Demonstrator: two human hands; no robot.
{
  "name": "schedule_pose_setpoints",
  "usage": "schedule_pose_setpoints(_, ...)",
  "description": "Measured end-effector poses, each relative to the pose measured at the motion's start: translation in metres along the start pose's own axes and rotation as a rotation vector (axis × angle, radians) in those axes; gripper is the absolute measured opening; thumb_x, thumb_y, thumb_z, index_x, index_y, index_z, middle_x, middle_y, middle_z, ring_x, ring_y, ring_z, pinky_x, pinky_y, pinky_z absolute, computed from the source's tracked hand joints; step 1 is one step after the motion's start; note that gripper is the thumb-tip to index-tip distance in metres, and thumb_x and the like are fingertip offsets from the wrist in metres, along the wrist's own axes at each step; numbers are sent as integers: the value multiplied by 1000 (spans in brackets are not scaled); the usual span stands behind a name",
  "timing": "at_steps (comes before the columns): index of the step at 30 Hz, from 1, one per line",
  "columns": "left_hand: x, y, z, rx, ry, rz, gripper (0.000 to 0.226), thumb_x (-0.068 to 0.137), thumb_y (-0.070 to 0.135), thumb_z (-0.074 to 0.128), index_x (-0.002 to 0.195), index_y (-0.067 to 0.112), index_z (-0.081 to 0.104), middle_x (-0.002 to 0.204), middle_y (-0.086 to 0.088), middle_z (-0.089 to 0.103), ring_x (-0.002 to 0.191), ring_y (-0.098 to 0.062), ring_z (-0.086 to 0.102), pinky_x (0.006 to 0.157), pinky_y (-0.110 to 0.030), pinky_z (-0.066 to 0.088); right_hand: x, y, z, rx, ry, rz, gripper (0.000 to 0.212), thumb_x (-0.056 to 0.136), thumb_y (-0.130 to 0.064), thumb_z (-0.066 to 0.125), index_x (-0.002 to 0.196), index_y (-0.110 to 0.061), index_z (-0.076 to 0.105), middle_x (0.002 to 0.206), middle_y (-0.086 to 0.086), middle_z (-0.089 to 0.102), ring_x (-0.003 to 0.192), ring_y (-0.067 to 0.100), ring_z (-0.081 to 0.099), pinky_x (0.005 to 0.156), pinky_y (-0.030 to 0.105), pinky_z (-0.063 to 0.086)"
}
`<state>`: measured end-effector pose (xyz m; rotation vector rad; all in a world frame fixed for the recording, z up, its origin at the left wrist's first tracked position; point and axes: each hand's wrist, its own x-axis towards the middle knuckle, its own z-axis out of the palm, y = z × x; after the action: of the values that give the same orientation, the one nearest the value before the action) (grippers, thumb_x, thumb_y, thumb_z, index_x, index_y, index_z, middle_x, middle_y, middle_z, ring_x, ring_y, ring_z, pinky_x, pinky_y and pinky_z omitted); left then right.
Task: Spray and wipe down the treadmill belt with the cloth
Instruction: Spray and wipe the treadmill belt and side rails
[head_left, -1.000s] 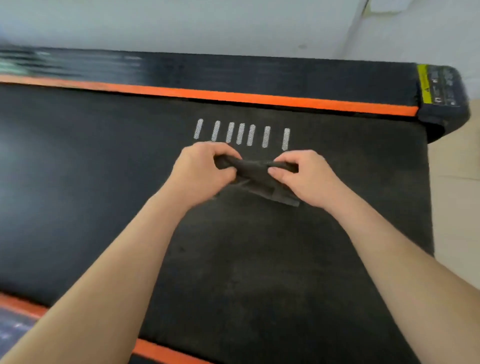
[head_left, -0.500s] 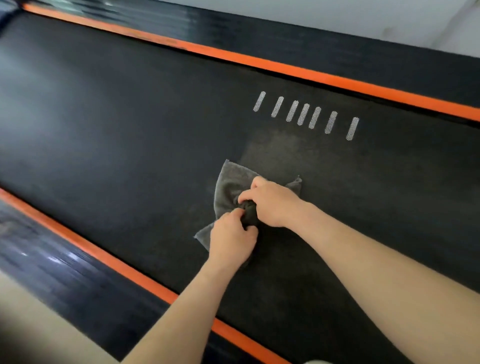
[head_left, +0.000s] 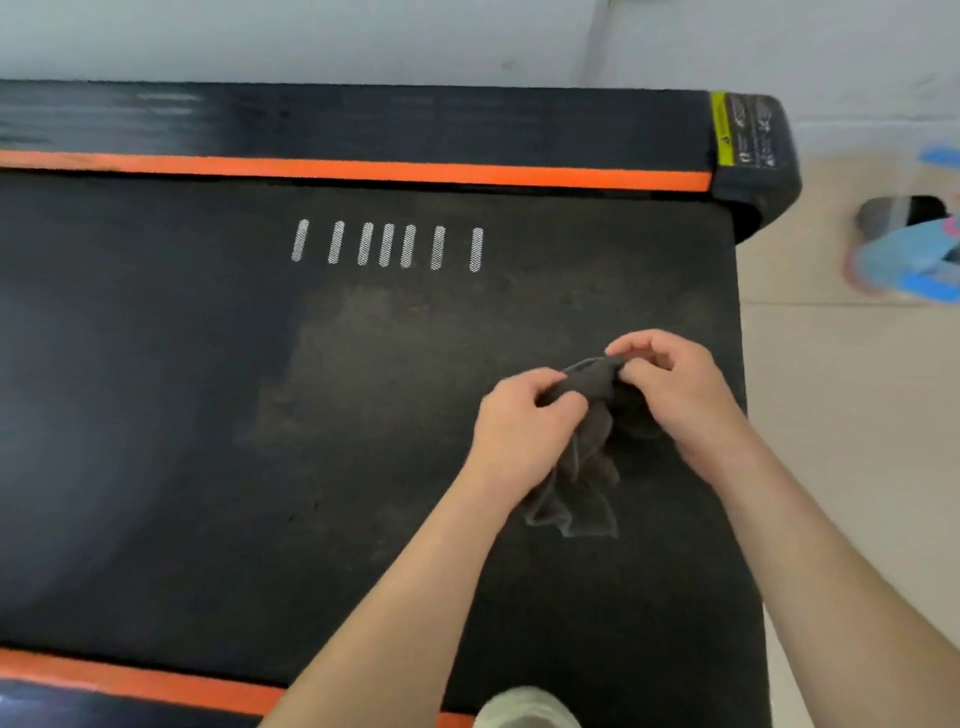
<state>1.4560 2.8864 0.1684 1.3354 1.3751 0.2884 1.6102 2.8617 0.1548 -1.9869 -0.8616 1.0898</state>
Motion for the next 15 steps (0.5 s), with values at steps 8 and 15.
schedule_pose_setpoints(8,-11,-20,-168,523,137,134,44,69,30,85,99,42,55,95,14,64,87,-8,62,81,-29,51,4,-66,108,-162,-176,-547,15,97,-14,59,102,-17,72,93,-13,66,95,8,62,86,23,45)
schedule_pose_setpoints(15,-77,-90,-250,761,718,177,35,68,7,69,101,19,68,94,5,57,89,-22,56,75,-29,38,-17,-112,203,-306,-477,-959,21,99,-21,52,110,-15,69,97,1,63,92,22,57,80,35,45)
